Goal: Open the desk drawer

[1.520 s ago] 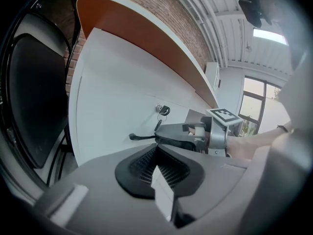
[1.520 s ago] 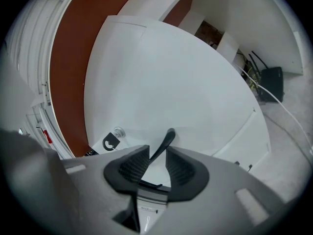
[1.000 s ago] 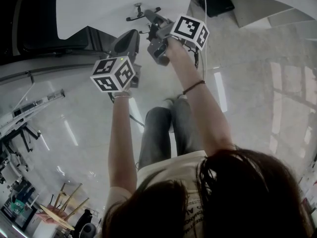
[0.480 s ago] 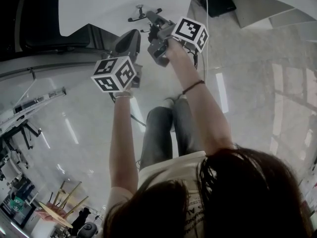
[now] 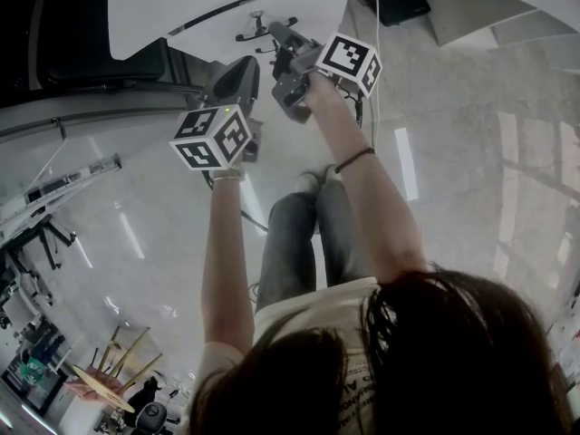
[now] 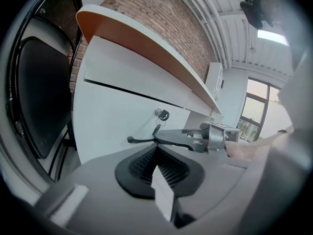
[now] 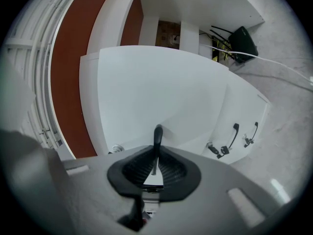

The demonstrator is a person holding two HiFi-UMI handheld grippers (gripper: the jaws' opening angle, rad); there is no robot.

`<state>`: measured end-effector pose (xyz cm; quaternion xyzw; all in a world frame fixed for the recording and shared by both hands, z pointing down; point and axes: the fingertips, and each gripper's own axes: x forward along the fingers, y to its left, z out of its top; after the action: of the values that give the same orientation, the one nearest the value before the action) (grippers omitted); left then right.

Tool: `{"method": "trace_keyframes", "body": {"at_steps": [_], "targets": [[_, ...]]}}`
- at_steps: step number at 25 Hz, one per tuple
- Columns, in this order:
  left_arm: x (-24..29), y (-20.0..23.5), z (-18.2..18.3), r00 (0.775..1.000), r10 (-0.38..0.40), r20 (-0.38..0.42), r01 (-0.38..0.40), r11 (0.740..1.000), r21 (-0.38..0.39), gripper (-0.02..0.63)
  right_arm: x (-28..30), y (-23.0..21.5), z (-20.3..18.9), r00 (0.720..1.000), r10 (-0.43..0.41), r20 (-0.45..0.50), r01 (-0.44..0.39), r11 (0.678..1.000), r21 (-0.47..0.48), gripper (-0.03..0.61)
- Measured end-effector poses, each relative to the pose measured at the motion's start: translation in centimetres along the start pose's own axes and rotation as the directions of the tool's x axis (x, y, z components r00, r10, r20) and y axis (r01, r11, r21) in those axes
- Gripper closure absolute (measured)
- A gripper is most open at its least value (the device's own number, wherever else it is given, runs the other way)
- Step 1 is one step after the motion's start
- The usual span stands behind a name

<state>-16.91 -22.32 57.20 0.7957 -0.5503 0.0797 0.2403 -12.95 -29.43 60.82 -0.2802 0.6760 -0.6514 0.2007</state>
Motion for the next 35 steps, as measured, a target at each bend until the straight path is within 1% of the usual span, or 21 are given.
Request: {"method": "trace_keyframes", "body": {"at_steps": [9, 14, 20, 26, 35], "targets": [[-1.3, -0.6, -0.8, 1.000, 0.006, -0.026, -0.007, 1.000, -0.023, 0.612, -1.4, 0.0, -0.7, 1.000, -0.013, -0.004, 0.013, 1.000, 0.016, 0.548], [-1.8, -1.2, -1.0, 0.999, -0.004, -0.033, 0.003, 0.999, -0.039, 0.612, -2.0, 0.1, -1.2, 1.000, -0.019, -0.008, 0.019, 1.000, 0.024, 0.548], [-3.9, -2.8, -3.6, 0.999, -0.032, -0.041, 0.030, 0.998, -0.046, 0.612, -4.9, -1.4, -3.6, 1.000, -0.026, 0.006, 0.025, 0.999, 0.034, 0.548], [-3.9, -3.1, -2.1, 0.997, -0.043, -0.058, 0.039, 0.997, -0.063, 0.612, -4.8, -0.3, -2.9, 0.999, -0.045, 0.008, 0.044, 0.998, 0.041, 0.548], [-5.1, -4.1, -3.0, 0.993, -0.070, -0.093, 0.065, 0.996, -0.057, 0.612, -6.3, -0.5, -3.9, 0.998, -0.051, 0.030, 0.050, 0.997, 0.054, 0.549]]}}
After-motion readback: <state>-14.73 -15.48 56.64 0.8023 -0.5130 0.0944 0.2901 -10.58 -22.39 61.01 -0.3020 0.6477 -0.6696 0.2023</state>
